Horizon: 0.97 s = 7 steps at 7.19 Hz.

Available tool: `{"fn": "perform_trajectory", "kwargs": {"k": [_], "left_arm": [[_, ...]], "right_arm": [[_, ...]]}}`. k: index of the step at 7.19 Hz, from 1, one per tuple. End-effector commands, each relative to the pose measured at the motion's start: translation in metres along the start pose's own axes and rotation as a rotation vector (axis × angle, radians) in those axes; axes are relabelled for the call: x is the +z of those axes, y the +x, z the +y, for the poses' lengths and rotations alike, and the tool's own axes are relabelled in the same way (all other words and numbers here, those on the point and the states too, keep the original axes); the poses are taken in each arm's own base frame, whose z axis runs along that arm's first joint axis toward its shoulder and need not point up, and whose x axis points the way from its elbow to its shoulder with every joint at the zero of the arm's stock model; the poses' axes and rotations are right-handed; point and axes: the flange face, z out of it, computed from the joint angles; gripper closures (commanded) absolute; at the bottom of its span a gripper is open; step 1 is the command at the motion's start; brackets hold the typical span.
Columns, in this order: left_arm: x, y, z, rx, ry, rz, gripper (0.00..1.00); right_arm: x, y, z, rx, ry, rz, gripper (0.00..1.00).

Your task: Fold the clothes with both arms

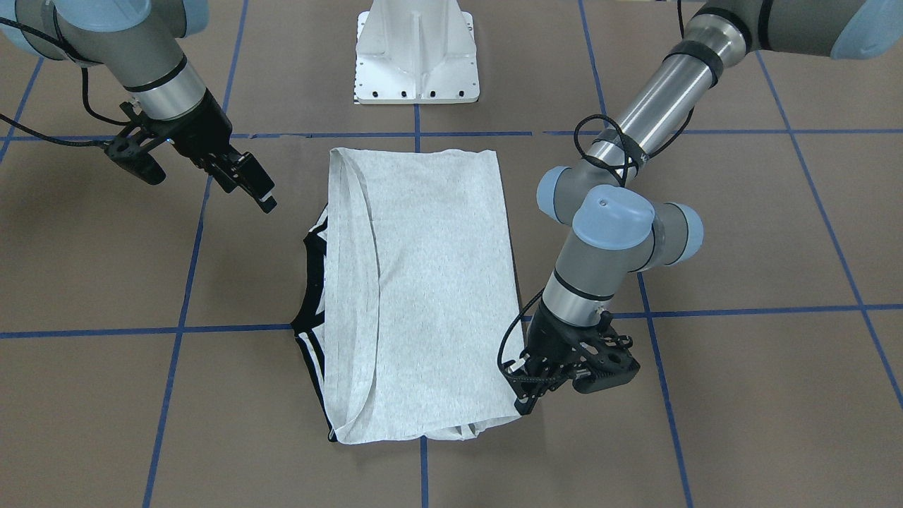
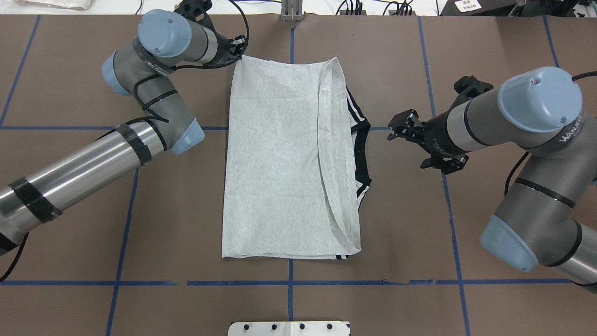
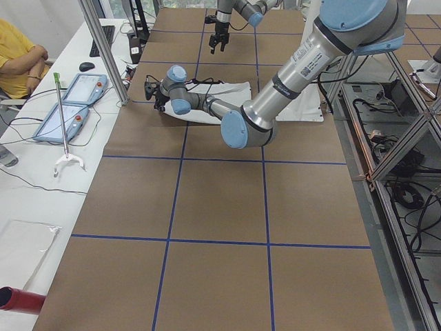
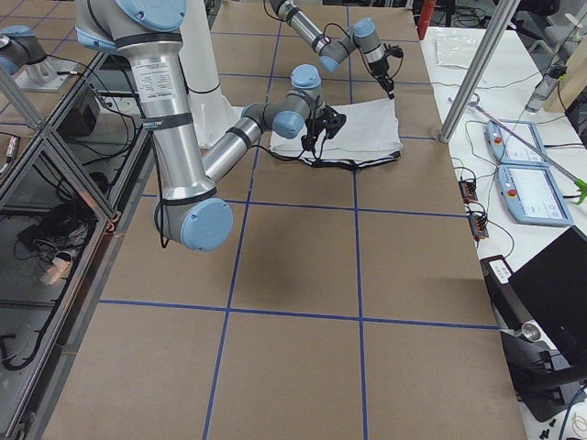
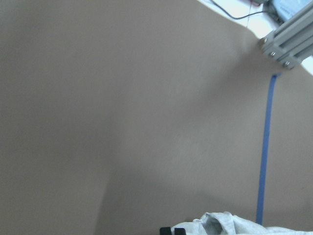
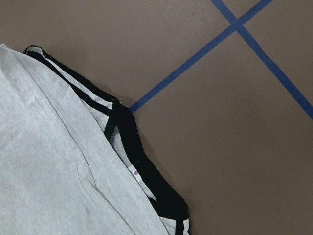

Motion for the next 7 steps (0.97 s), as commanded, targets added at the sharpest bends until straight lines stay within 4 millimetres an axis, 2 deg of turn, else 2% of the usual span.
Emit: {"fn": "perform_trajectory", "kwargs": {"k": [1,2,3,4,5,6,7], "left_arm": [[0.015,0.012,-0.011,0.009,0.017,0.022,0.88],[0.014,0.014,-0.01,0.025,0.012,0.028,0.56],[0.0,0.012,-0.007,0.034,0.012,0.062,0.5],[-0.028,-0.001,0.002,0.049,-0.009,0.114,0.5],[-0.047,-0.03,0.01,0.055,-0.045,0.136,0.5],[-0.065,-0.036,0.007,0.082,-0.034,0.16,0.5],[-0.075,-0.05,0.011,0.087,-0.034,0.166,0.49]], "right_arm": [[0.002,-0.006,0.007,-0.019,0.018,-0.017,0.0],[0.013,-0.014,0.021,-0.043,0.042,-0.024,0.0],[0.028,-0.033,0.028,-0.061,0.08,-0.033,0.0],[0.037,-0.043,0.033,-0.091,0.074,-0.027,0.0],[0.048,-0.048,0.041,-0.193,0.061,-0.009,0.0],[0.06,-0.047,0.053,-0.324,0.041,0.011,0.0],[0.08,-0.051,0.066,-0.462,0.021,0.04,0.0]]}}
